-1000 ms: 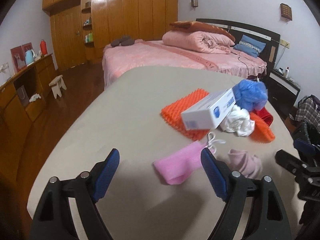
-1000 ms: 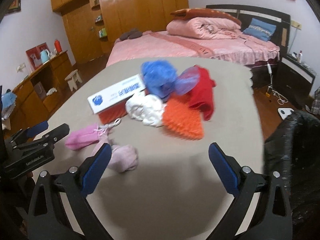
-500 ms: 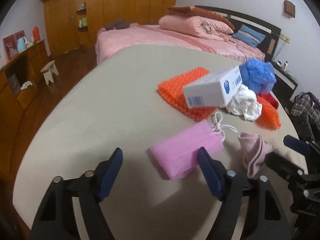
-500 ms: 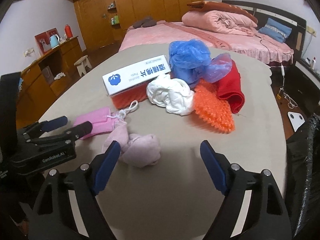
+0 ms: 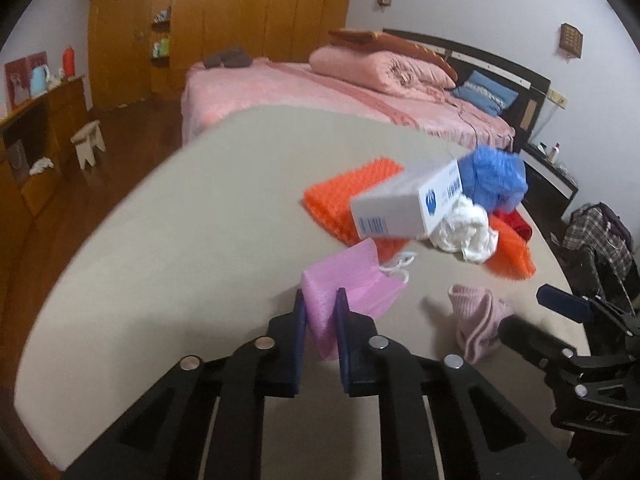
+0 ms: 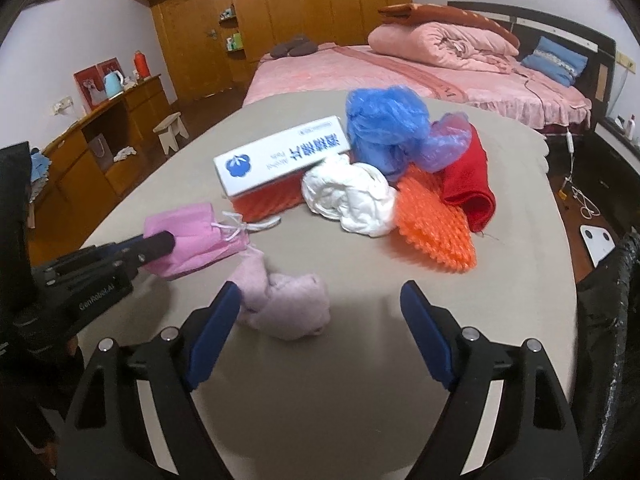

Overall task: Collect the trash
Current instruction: 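Grasp the pink sock with the right gripper while the left gripper holds the pink bag, then carry the pink bag and pink sock over the bin and release them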

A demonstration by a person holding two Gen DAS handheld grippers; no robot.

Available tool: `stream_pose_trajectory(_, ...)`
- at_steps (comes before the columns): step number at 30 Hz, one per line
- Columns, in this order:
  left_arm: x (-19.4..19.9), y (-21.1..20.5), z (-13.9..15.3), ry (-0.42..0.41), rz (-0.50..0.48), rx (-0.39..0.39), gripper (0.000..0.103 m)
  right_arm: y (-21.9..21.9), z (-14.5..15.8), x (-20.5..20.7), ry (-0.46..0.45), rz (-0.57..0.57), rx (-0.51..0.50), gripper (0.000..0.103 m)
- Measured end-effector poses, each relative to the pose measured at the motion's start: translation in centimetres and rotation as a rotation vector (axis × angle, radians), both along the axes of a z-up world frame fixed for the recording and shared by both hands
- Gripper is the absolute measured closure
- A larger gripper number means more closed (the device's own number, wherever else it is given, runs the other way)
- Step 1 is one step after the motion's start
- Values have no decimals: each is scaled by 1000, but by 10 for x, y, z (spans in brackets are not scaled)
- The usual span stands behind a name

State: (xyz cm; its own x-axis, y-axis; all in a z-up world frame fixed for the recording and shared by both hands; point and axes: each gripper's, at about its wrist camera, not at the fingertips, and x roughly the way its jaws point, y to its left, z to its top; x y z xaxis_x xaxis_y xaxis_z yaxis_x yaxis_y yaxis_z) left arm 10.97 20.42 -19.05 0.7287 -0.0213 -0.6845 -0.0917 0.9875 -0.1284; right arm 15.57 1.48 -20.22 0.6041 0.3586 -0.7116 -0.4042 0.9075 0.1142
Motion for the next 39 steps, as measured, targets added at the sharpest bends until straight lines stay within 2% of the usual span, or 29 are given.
stream_pose_trajectory(9, -10, 14, 19, -44, 55, 51, 91, 28, -10, 8, 28, 39, -27, 24)
stream_pose_trajectory(12, -11, 16, 21, -48, 65, 50, 91, 35, -18, 13, 75, 59, -42, 42)
stream_pose_trajectory(14, -12, 16, 24, -53, 65, 52, 91, 38, -21, 12, 87, 67, -48, 47)
stream_pose_trajectory(16, -13, 16, 27, -61, 65, 51, 91, 37, -19, 12, 92, 72, -35, 57)
stream_pose_trajectory(18, -13, 15, 31, -64, 67, 44, 91, 34, -16, 12, 98, 76, -26, 60)
stream_pose_trajectory(26, -15, -5, 56, -91, 54, 62, 91, 13, 5, 3, 57, 43, 1, 61)
stream_pose_trajectory(39, -12, -58, 109, -164, -12, 54, 91, -50, 73, -5, -66, -53, 51, 61)
